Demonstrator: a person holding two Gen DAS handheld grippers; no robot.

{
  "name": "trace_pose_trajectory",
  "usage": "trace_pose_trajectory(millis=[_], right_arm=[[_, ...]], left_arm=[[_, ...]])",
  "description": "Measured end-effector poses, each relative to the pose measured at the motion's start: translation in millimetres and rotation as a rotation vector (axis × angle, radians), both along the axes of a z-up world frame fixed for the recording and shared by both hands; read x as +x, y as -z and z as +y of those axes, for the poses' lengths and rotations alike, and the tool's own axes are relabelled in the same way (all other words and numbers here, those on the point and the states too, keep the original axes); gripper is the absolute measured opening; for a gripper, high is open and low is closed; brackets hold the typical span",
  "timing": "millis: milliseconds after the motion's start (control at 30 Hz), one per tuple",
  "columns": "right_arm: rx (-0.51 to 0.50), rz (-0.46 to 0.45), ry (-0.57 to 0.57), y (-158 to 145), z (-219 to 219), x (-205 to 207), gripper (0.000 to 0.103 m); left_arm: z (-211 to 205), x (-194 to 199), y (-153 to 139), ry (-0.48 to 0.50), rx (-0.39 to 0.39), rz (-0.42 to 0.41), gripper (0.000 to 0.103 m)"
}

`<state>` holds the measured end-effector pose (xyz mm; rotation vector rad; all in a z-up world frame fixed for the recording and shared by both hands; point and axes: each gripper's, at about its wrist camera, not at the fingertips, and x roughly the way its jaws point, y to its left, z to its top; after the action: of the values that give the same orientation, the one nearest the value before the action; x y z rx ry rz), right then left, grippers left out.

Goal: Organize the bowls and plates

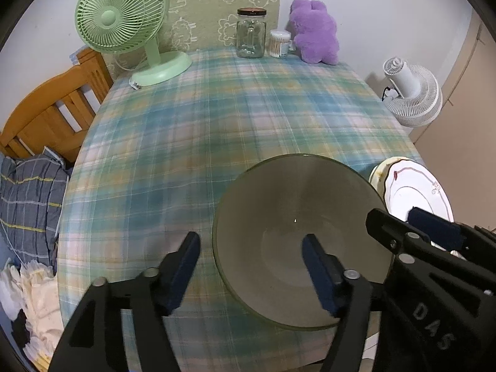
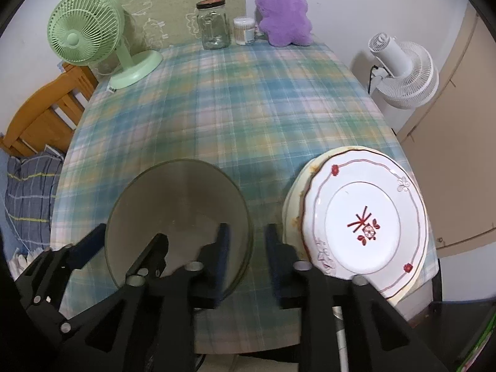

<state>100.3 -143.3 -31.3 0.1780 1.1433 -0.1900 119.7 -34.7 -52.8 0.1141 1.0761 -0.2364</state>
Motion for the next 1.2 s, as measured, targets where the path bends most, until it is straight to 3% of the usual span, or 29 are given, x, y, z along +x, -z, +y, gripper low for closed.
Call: trace_pose_trajectory(millis=[100,400,733,1000,1200], right_arm=[[0.023,-0.015,0.014,-1.9,-8.2,-1.8,0.057],[0.129,-0.003,-0.056,18.2,-23.3,16.5,0.057],[0.276,0.103,-0.128,52.9,-33.5,40.5,0.057],[0.330,0.147,-0.191,66.0,-26.2,46.2,0.030],[0.317,0.149,-0.174,64.7,-24.6,47.2,0.030]], left_arm=[[-1.1,1.2,0.6,-0.014,0.000,0.004,0.079],[-5.5,6.3,14.0,-0.095,0.027,0.050,0.082],[-3.3,12.1,23.0,-0.220,0.059,0.090,0.082],[1.6,13.3,30.6,-0.244,0.062,0.124,0.082],[6.3,19.9,36.3,-0.198,0.011,0.143,0.082]])
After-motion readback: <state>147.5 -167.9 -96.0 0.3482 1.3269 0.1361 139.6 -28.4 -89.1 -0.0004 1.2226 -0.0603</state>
